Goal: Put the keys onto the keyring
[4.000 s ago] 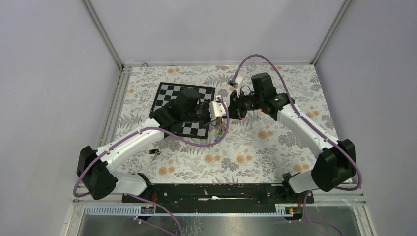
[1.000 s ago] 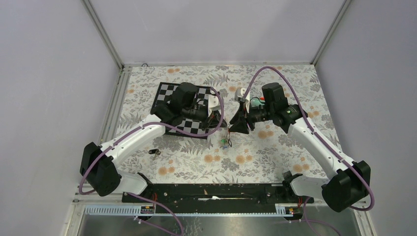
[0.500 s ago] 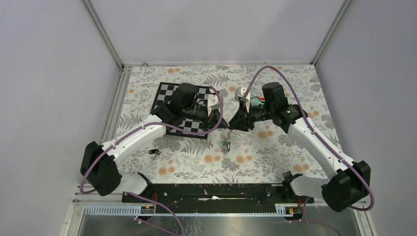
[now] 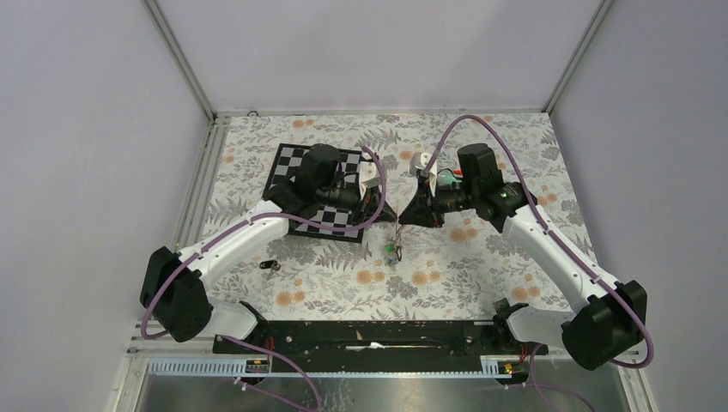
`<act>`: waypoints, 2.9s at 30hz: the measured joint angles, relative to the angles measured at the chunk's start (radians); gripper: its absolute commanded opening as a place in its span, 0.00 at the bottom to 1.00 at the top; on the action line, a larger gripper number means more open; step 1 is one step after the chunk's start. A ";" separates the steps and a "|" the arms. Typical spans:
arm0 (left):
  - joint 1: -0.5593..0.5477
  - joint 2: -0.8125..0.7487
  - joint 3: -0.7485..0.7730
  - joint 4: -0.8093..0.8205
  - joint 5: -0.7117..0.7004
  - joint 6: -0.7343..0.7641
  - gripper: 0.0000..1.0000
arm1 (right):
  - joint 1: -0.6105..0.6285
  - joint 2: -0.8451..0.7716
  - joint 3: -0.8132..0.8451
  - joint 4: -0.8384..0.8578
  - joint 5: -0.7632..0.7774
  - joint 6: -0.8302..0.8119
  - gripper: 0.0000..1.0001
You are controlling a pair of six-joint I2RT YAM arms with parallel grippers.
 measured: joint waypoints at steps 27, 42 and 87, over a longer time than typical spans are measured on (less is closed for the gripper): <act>0.005 0.050 0.080 -0.137 -0.029 0.271 0.59 | 0.003 0.038 0.144 -0.295 0.191 -0.135 0.00; -0.052 0.166 0.154 -0.143 -0.009 0.274 0.31 | 0.007 0.045 0.159 -0.352 0.256 -0.150 0.00; 0.010 0.083 -0.060 0.256 0.077 -0.134 0.00 | -0.001 -0.018 0.081 -0.178 0.196 -0.003 0.47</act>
